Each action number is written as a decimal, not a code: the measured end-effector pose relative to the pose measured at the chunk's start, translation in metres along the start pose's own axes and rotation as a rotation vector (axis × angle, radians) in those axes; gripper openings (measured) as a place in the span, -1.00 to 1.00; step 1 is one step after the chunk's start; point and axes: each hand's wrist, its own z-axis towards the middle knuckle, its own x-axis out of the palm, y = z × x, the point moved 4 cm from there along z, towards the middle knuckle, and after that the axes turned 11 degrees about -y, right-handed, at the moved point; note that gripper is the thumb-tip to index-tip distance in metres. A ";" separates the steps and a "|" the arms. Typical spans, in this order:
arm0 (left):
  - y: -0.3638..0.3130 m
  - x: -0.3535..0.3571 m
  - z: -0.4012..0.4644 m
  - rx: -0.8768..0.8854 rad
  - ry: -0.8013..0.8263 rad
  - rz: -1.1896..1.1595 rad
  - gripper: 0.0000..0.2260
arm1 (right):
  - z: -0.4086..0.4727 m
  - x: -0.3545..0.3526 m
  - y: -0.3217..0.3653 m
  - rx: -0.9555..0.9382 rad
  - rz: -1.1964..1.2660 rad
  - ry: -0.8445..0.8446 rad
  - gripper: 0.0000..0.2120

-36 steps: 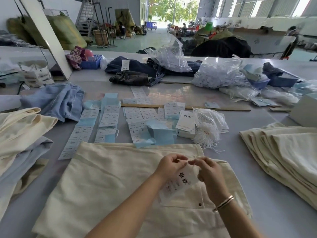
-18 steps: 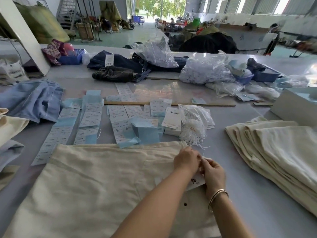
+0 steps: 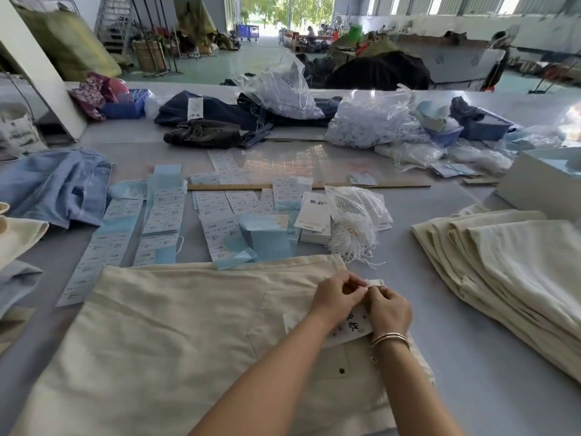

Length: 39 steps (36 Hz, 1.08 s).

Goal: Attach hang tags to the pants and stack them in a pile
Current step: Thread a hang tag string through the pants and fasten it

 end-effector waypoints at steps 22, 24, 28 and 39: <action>0.011 -0.014 0.014 -0.436 -0.152 -0.482 -0.87 | -0.013 -0.010 -0.017 0.244 0.514 0.191 -0.72; 0.009 -0.018 0.013 -0.469 -0.158 -0.572 -0.86 | -0.016 -0.012 -0.019 0.248 0.551 0.211 -0.63; -0.001 -0.021 0.008 -0.402 -0.068 -0.581 -0.85 | -0.021 -0.017 -0.012 0.087 0.528 0.164 -0.63; -0.001 -0.006 -0.014 -0.170 0.076 -0.297 -0.86 | -0.021 -0.037 -0.003 -0.036 0.501 -0.074 -0.70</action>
